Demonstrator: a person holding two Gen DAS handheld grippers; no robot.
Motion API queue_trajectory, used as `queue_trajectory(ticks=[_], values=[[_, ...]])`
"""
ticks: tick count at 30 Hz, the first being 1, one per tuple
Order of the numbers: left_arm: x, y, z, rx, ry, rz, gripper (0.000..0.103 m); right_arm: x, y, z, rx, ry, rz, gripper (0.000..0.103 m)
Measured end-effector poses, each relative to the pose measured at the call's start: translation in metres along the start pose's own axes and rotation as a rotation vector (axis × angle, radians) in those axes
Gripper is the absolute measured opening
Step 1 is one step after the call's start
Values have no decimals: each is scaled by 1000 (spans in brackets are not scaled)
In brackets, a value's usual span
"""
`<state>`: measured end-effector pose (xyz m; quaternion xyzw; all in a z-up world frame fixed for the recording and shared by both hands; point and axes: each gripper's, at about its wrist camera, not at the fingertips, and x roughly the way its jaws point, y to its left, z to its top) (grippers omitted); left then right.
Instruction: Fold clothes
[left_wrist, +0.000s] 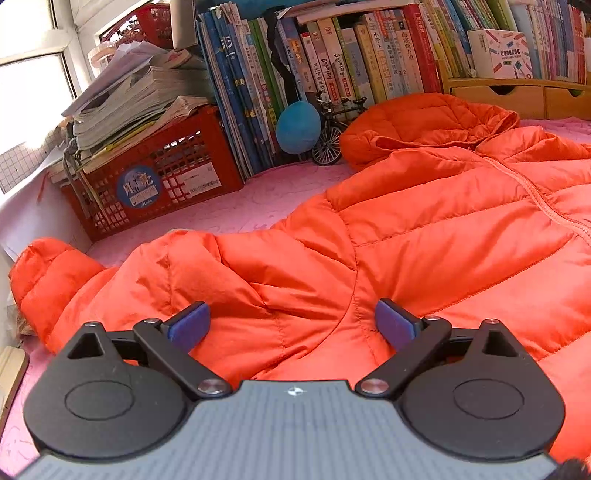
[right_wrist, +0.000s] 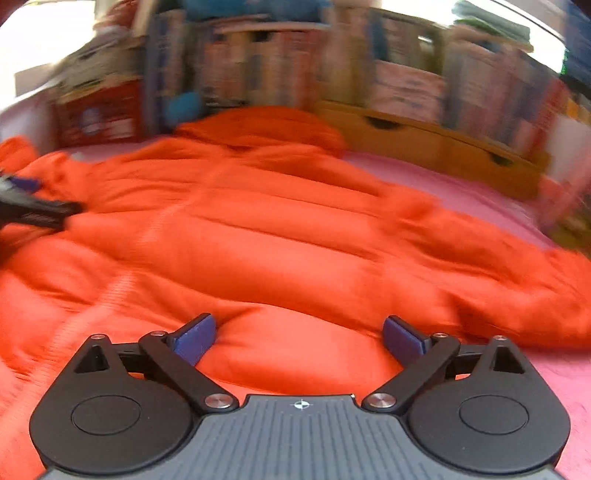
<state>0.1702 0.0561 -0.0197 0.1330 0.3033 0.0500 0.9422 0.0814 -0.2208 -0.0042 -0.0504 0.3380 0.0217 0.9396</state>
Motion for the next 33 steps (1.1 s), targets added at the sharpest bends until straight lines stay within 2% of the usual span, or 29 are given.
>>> queue_trajectory(ticks=[3, 5, 7, 9, 13, 16, 21, 25, 28, 31, 33], values=[[1, 3, 0, -16, 6, -11, 98, 1, -29, -7, 64, 15, -157, 100], [1, 6, 2, -33, 23, -25, 98, -6, -33, -9, 90, 0, -227, 98], [-8, 10, 7, -73, 55, -47, 95, -15, -34, -12, 111, -22, -286, 92], [-30, 16, 13, -146, 75, -104, 95, -33, -25, -16, 123, -68, -252, 92], [-99, 23, -7, -274, -42, -250, 97, -68, 19, -35, 89, -191, -109, 92], [-130, 12, -37, -327, -71, -318, 97, -92, 56, -53, 40, -283, -7, 95], [-125, -25, -67, -200, 30, -280, 98, -92, 94, -78, -17, -248, 175, 95], [-121, -26, -76, -150, 1, -250, 100, -87, 88, -93, -67, -245, 121, 101], [-118, -14, -84, -155, -15, -183, 103, -88, 67, -97, -44, -233, 66, 102], [-111, 5, -89, -193, -2, -89, 103, -89, 41, -102, -13, -218, 16, 102], [-107, 21, -91, -242, 25, -108, 103, -90, 28, -103, -12, -214, -38, 102]])
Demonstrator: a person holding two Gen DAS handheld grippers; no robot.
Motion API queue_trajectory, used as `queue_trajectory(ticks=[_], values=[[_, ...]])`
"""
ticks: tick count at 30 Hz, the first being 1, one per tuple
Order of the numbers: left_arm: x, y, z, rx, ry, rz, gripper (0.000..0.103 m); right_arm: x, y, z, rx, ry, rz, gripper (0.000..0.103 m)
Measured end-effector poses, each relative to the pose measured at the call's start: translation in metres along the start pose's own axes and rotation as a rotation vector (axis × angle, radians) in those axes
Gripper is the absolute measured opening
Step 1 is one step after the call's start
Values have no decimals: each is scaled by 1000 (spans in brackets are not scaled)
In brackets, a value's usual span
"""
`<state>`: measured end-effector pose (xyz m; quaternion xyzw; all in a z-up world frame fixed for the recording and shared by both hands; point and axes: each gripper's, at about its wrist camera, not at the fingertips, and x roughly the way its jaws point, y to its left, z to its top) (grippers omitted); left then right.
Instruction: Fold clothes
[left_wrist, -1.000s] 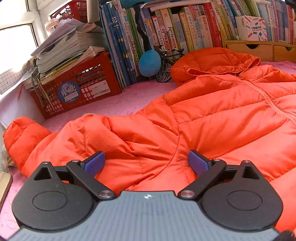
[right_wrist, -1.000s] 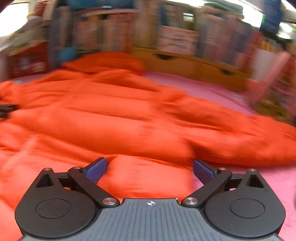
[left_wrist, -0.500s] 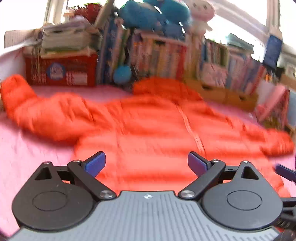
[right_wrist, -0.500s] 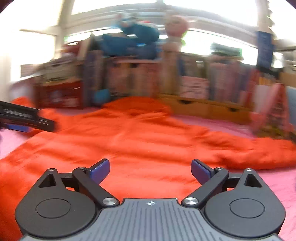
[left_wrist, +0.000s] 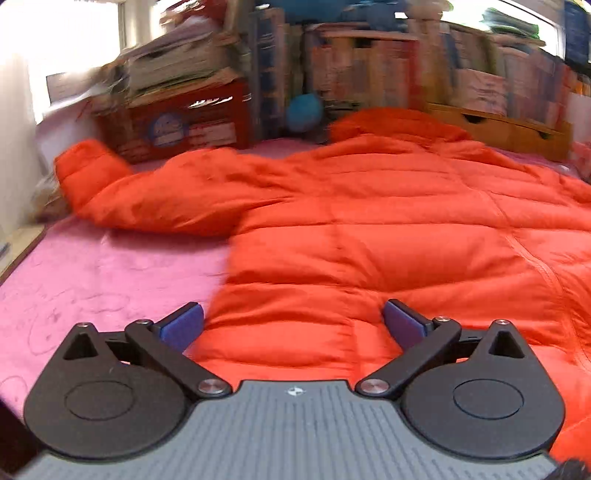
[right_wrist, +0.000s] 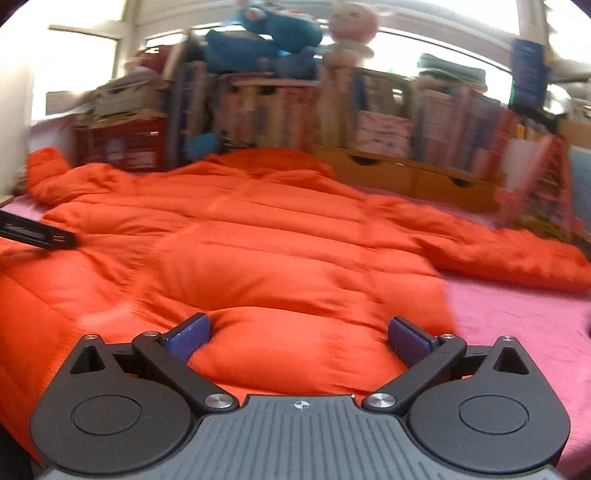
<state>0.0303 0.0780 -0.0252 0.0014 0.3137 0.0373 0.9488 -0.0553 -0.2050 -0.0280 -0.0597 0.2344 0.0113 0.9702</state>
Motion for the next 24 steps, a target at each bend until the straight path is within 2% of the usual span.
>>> queue_trajectory(ticks=[1, 2, 4, 5, 7, 8, 10, 12, 14, 19, 24], values=[[2, 6, 2, -26, 17, -5, 103, -1, -6, 0, -5, 1, -29, 102], [3, 10, 5, -28, 23, 21, 103, -1, -12, 0, -10, 3, -59, 102], [3, 12, 13, 5, 21, 120, 102, -3, -21, 4, -7, 14, -127, 102], [3, 13, 17, 10, 20, 130, 98, -5, -22, 7, -6, 17, -163, 102], [2, 15, 28, -5, 21, 83, 92, -6, -22, 12, -26, 9, -206, 98], [2, 14, 34, -23, 21, 44, 92, -5, -23, 16, -39, 1, -208, 97], [3, 12, 47, -59, 20, -34, 92, -1, -19, 27, -47, -19, -186, 93], [4, 0, 56, -47, 8, -73, 92, 8, -16, 41, -25, -29, -125, 84], [10, -19, 60, -4, 3, -80, 92, 19, -12, 56, -2, -26, -50, 65], [34, -53, 52, 89, 35, -67, 93, 53, 10, 75, 15, 19, 86, 64], [46, -51, 41, 127, 31, -23, 100, 69, 22, 66, -31, 83, 76, 67]])
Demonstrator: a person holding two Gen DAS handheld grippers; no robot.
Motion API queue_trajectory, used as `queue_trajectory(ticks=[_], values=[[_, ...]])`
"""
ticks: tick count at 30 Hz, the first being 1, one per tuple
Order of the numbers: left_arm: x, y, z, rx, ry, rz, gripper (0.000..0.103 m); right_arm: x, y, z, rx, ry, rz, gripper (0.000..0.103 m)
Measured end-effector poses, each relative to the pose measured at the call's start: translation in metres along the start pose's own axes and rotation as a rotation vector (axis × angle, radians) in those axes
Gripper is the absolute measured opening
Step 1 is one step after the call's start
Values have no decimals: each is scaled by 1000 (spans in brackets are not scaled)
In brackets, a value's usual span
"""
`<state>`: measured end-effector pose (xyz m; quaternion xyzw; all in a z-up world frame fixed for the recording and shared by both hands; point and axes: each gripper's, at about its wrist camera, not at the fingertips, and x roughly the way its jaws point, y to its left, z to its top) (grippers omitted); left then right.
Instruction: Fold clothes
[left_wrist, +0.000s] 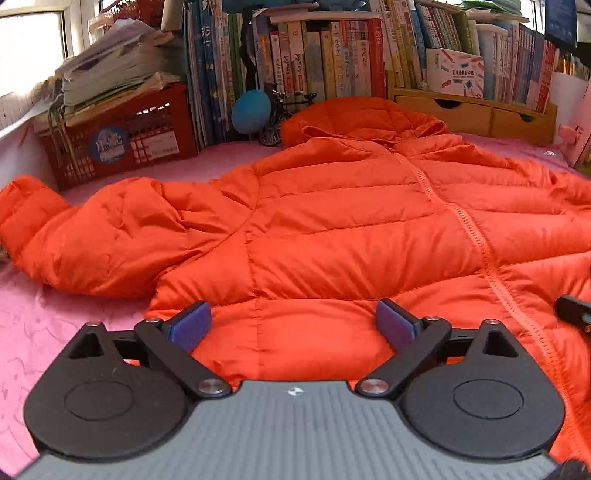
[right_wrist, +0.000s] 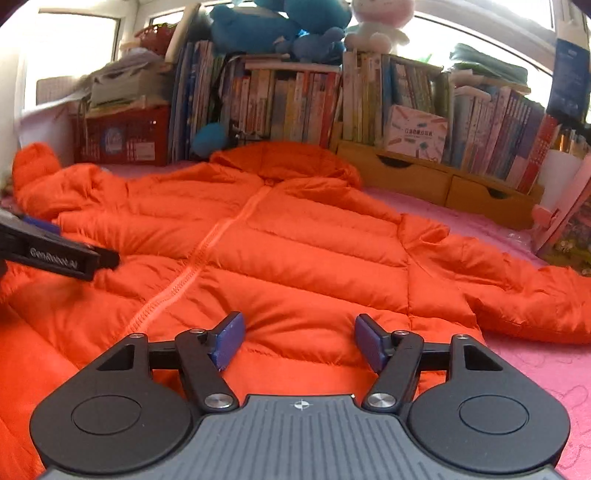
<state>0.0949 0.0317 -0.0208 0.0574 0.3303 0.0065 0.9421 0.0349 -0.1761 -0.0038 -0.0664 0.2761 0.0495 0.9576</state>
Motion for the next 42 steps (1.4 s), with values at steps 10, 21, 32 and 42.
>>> queue_trajectory(ticks=[10, 21, 32, 42], values=[[-2, 9, 40, 9, 25, -88, 90, -6, -68, -13, 228, -11, -260, 43], [21, -187, 105, 312, -60, -403, 75, 38, -111, 8, 409, 15, -112, 25], [119, -284, 129, 323, 45, -302, 69, 46, -130, -7, 548, 28, -40, 26], [145, -298, 159, 285, 20, -237, 60, 46, -131, -10, 578, 16, -16, 27]])
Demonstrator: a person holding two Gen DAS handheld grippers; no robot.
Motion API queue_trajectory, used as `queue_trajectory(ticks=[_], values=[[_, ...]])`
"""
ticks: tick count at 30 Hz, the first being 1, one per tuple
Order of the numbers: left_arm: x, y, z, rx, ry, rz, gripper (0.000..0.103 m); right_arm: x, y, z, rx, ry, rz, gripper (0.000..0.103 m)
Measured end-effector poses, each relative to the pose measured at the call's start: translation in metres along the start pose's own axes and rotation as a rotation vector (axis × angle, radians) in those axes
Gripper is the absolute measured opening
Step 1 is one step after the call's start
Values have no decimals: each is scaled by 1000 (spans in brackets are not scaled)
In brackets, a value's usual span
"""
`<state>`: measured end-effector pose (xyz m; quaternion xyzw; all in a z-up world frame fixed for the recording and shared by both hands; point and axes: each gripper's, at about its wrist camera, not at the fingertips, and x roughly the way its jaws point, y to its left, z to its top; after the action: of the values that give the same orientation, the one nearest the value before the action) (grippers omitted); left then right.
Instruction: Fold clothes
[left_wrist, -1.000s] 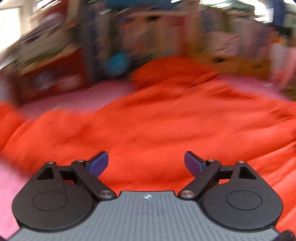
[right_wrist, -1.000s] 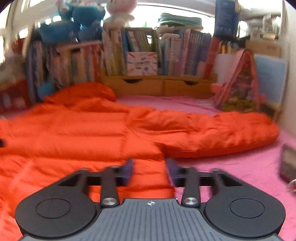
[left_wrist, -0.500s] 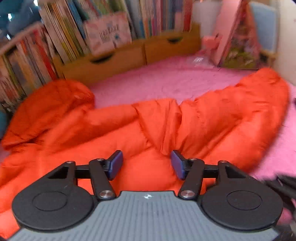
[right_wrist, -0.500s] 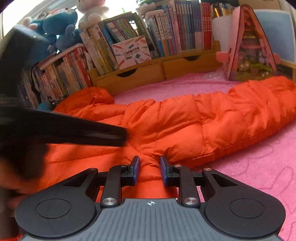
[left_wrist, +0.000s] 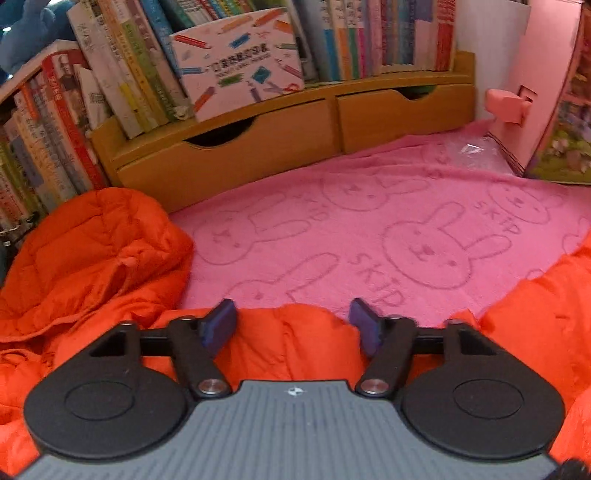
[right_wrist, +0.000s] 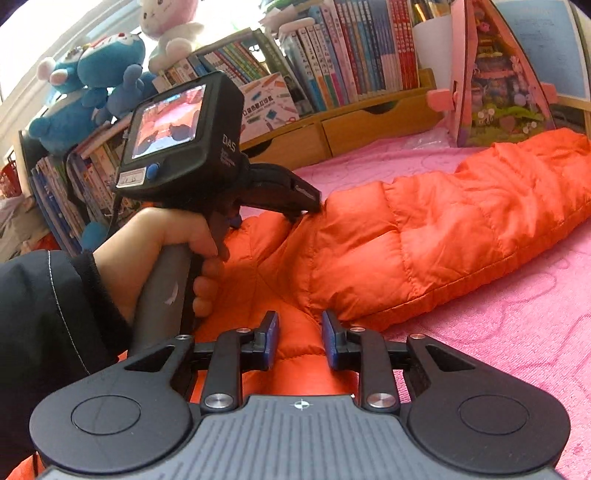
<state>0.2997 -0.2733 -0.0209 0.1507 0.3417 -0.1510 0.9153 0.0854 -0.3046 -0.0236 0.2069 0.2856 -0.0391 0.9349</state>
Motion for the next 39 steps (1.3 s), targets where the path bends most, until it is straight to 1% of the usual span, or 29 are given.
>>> queue_trajectory(ticks=[1, 4, 6, 8, 9, 11, 12, 14, 15, 17, 19, 21, 22, 24, 26, 27, 28, 30, 32, 34, 36, 37, 39], values=[[-8, 4, -2, -3, -16, -18, 60, 1, -1, 0, 4, 0, 2, 27], [-43, 14, -14, 6, -74, -125, 58, 3, -1, 1, 8, -1, 3, 28], [-65, 15, -25, 35, -80, -200, 59, 4, -1, 1, 6, -1, 4, 30], [-73, 8, -36, 76, -51, -232, 60, 5, 0, 1, 0, -1, 7, 33], [-72, 5, -41, 94, -36, -224, 60, 5, 0, 1, -4, 0, 8, 34], [-58, 1, -47, 91, -28, -143, 60, 6, 2, 1, -15, 1, 11, 38], [-50, 3, -47, 71, -29, -119, 60, 6, 2, 1, -20, 2, 10, 38], [-33, 12, -43, 8, -36, -103, 67, 6, 4, 1, -31, 3, 10, 40], [-25, 16, -39, -13, -38, -98, 69, 6, 5, 1, -35, 3, 8, 40], [-14, 14, -30, 8, -57, -69, 78, 7, 6, 1, -43, 5, 6, 41], [-3, 9, -18, 38, -70, -35, 82, 7, 7, 1, -47, 5, 6, 42], [6, 11, -7, 22, -41, -7, 74, 8, 7, 0, -51, 5, 7, 43], [4, 14, -5, 4, -31, -7, 67, 9, 7, 0, -53, 6, 8, 45], [-13, 26, -9, -39, -37, -44, 65, 9, 7, 0, -50, 6, 15, 46], [-46, 43, -23, -57, -82, -110, 66, 10, 6, -1, -50, 6, 20, 47], [-65, 51, -32, -53, -103, -123, 66, 9, 6, -2, -52, 6, 20, 47], [-84, 63, -41, -43, -121, -116, 69, 10, 7, -2, -55, 6, 19, 47], [-122, 101, -66, -24, -149, -77, 71, 10, 8, -2, -60, 7, 18, 48], [-155, 142, -92, -20, -167, -4, 73, 11, 9, -2, -70, 7, 14, 50], [-184, 188, -119, -43, -169, 71, 73, 12, 13, -4, -92, 9, 6, 53], [-200, 228, -145, -77, -149, 123, 73, 13, 19, -5, -125, 12, -4, 59], [-203, 244, -157, -88, -131, 149, 73, 14, 22, -6, -144, 14, -12, 65], [-202, 269, -177, -97, -86, 202, 73, 15, 32, -10, -192, 22, -59, 85]])
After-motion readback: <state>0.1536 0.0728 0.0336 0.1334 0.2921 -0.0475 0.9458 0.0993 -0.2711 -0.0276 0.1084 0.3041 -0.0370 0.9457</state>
